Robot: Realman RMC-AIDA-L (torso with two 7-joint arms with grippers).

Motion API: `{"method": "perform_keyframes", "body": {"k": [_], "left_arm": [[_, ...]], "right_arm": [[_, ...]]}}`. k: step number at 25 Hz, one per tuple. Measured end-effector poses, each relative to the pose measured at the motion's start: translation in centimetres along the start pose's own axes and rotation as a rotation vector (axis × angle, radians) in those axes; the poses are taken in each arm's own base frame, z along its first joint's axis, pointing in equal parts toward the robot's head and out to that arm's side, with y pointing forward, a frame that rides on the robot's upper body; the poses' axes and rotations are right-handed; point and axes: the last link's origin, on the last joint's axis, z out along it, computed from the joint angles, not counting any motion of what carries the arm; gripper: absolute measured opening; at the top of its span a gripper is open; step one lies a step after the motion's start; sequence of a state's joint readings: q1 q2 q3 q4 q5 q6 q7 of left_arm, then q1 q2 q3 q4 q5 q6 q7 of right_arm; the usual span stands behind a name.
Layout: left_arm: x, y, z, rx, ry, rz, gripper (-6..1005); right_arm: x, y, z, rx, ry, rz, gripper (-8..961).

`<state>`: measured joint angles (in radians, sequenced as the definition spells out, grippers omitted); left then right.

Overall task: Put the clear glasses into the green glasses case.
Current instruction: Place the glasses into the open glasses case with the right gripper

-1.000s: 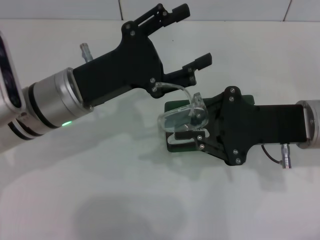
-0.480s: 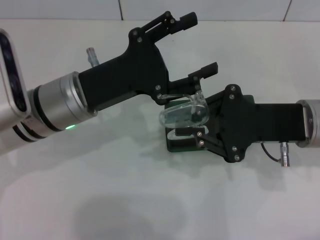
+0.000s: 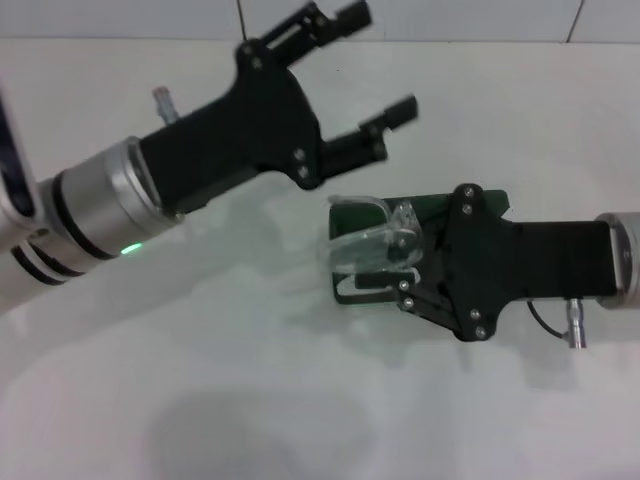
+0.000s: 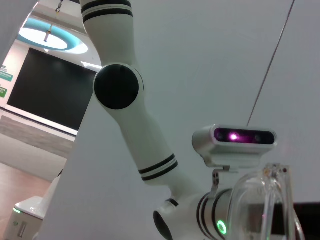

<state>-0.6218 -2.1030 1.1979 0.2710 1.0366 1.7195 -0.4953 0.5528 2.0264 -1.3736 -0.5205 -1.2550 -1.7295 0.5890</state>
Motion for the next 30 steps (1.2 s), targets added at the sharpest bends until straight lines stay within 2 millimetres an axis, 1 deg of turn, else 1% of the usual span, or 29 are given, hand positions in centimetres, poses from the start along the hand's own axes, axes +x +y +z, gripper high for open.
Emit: {"method": "perform_keyframes", "body": {"k": [4, 8, 12, 13, 16, 18, 19, 21, 24, 27, 30], "left_arm": [[0.2, -0.4, -0.9, 0.073, 0.014, 0.001, 796], [0.4, -1.0, -2.8, 0.202, 0.028, 0.007, 796], [-0.3, -0.8, -6.4, 0.419, 0.005, -0.020, 796], [-0.5, -0.5, -7.4, 0.472, -0.008, -0.017, 796], [-0.7, 0.7, -9.9, 0.555, -0.049, -0.002, 796], [-0.6, 1.4, -11.6, 0.610, -0.067, -0.002, 796], [-0.6, 1.8, -12.5, 0.647, -0.075, -0.004, 796], [-0.6, 2.3, -13.7, 0.695, -0.090, -0.011, 796], [-0.8, 3.0, -14.3, 0.714, -0.112, -0.019, 796], [-1.2, 3.5, -14.4, 0.716, -0.131, -0.028, 796], [-1.5, 3.5, -14.2, 0.714, -0.140, -0.043, 796]], "right_arm": [[0.0, 0.3, -0.5, 0.004, 0.008, -0.017, 159], [-0.3, 0.3, -1.3, 0.016, 0.034, -0.024, 161], [-0.8, -0.5, -1.6, -0.004, 0.143, 0.039, 162], [-1.0, -0.7, -1.6, -0.004, 0.186, 0.054, 162], [-2.1, -1.5, -1.4, -0.015, 0.310, 0.065, 163], [-3.0, -1.8, -0.8, -0.038, 0.402, 0.104, 164], [-3.3, -1.8, -0.5, -0.044, 0.421, 0.114, 164], [-4.0, -2.2, 0.6, -0.066, 0.530, 0.144, 165], [-4.1, -2.9, 1.8, -0.054, 0.690, 0.132, 166], [-3.5, -3.4, 3.4, -0.043, 0.857, 0.096, 167], [-2.8, -3.6, 4.7, -0.052, 0.950, 0.075, 167]]}}
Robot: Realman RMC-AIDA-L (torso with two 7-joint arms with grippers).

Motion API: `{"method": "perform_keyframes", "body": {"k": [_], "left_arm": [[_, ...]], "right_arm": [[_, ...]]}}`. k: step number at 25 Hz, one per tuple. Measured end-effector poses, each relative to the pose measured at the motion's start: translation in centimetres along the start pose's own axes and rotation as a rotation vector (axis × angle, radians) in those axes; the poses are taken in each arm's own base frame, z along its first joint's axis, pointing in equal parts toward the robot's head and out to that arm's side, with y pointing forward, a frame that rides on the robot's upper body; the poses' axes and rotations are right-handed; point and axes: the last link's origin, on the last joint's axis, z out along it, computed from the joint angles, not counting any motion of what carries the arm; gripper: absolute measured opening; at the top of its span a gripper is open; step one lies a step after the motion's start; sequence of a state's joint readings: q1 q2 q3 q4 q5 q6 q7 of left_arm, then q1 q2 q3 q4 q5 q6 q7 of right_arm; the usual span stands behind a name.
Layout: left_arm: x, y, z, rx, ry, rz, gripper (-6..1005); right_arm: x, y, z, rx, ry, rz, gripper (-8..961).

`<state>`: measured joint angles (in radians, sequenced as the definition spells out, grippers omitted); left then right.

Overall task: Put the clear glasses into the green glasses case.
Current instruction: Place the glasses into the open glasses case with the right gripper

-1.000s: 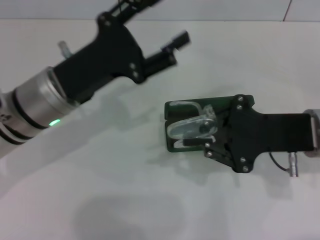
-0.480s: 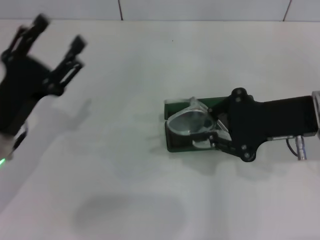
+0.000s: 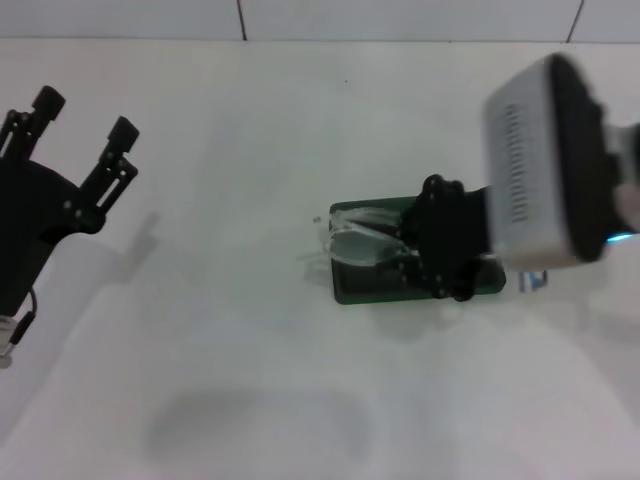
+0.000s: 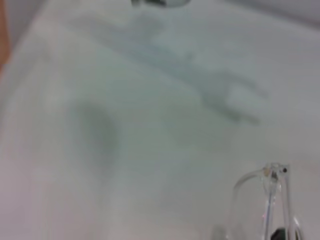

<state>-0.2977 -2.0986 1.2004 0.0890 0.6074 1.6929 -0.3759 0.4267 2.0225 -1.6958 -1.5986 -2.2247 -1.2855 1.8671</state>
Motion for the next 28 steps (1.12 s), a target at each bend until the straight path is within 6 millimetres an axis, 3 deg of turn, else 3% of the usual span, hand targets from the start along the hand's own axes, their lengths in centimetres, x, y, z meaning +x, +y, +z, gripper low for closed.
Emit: {"method": "perform_keyframes", "body": {"k": [6, 10, 28], "left_arm": [[-0.2, 0.2, 0.3, -0.011, -0.011, -0.009, 796], [-0.5, 0.3, 0.4, -0.017, -0.026, -0.010, 796], [-0.8, 0.0, 0.7, -0.014, -0.052, -0.005, 796]], "right_arm": [[-0.2, 0.2, 2.8, -0.002, 0.135, -0.050, 169], [0.0, 0.7, 3.7, 0.014, 0.195, -0.074, 171], [-0.2, 0.6, 3.5, 0.085, 0.292, -0.129, 176]]}}
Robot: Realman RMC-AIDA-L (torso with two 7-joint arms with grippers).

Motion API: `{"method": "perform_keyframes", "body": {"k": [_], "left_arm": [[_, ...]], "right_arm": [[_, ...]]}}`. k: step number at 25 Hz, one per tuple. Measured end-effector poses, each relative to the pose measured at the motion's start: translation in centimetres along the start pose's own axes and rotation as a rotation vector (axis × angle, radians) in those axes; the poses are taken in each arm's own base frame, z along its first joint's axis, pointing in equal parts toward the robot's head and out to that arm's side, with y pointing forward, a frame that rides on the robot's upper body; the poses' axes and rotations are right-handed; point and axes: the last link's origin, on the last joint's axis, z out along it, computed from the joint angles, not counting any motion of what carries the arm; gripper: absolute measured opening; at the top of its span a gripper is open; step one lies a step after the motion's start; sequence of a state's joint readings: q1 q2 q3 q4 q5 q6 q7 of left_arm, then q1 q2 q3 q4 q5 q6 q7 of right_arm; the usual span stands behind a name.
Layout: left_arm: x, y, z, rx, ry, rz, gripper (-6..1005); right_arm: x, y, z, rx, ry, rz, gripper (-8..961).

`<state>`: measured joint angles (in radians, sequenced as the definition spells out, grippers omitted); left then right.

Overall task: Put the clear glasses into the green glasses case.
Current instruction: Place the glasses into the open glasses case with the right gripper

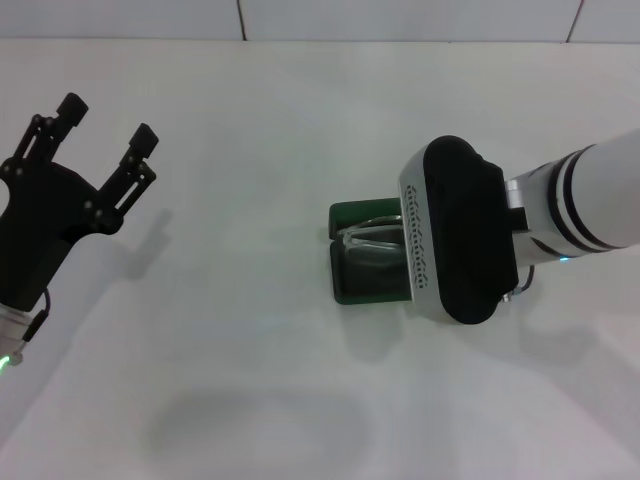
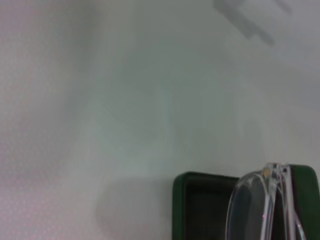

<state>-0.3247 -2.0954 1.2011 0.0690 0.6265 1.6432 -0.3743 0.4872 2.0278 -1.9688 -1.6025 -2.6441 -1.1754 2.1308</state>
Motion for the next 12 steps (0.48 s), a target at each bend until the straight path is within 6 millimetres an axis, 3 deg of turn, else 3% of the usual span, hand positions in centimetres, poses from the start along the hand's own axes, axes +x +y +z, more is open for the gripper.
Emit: {"method": "perform_keyframes", "body": {"k": [12], "left_arm": [[0.13, -0.08, 0.65, -0.011, 0.007, 0.005, 795]], "right_arm": [[0.34, 0.41, 0.54, 0.007, 0.057, -0.056, 180]]}}
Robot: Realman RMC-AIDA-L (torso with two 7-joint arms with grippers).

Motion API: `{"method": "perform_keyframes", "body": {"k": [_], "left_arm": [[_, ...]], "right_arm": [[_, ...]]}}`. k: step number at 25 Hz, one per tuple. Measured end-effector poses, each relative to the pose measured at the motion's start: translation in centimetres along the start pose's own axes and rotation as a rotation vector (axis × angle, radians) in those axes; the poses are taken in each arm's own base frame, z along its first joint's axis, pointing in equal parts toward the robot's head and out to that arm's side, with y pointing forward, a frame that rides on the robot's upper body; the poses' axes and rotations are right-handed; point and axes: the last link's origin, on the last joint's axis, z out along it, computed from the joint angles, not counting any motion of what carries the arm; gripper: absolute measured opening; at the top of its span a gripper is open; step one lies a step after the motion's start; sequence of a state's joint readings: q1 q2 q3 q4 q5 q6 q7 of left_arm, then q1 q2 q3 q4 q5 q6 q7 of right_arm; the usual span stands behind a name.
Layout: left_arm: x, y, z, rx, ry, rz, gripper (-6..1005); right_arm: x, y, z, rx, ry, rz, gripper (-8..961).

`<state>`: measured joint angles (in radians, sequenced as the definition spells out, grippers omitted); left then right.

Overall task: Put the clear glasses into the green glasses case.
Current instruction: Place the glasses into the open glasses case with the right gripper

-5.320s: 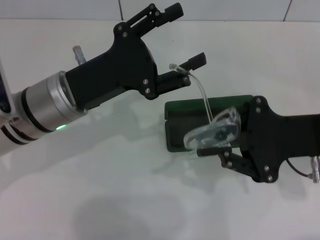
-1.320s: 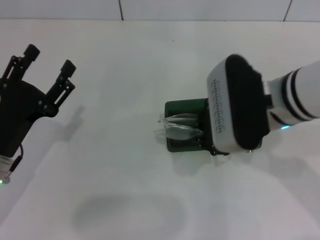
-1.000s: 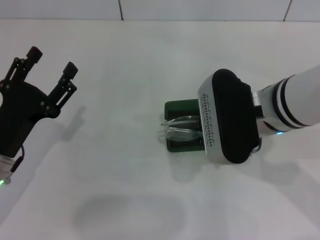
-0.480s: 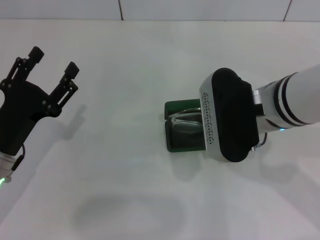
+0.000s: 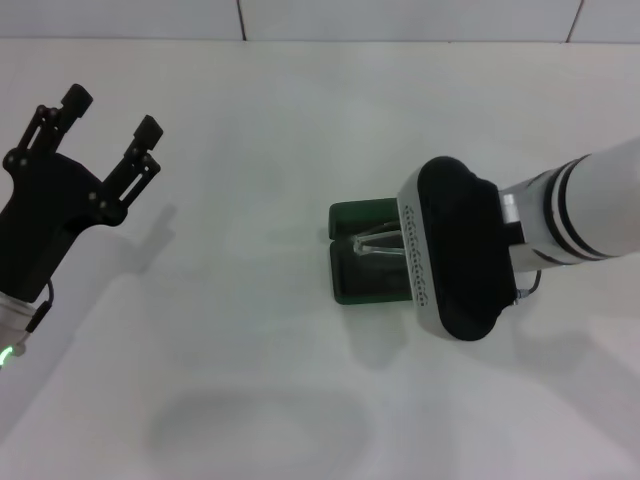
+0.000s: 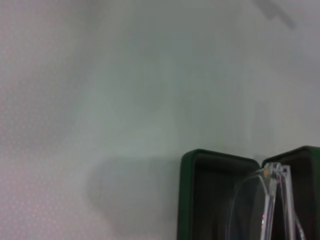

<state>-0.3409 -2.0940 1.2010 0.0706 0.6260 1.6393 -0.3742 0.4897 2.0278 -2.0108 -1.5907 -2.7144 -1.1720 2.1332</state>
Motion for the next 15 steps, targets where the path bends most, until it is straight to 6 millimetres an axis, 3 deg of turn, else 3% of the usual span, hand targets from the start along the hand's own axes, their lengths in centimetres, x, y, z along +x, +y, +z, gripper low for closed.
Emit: {"method": "perform_keyframes", "body": {"k": [15], "left_arm": [[-0.21, -0.23, 0.20, 0.006, -0.017, 0.006, 795]], "right_arm": [[-0.22, 0.21, 0.25, 0.010, 0.000, -0.020, 184]]}}
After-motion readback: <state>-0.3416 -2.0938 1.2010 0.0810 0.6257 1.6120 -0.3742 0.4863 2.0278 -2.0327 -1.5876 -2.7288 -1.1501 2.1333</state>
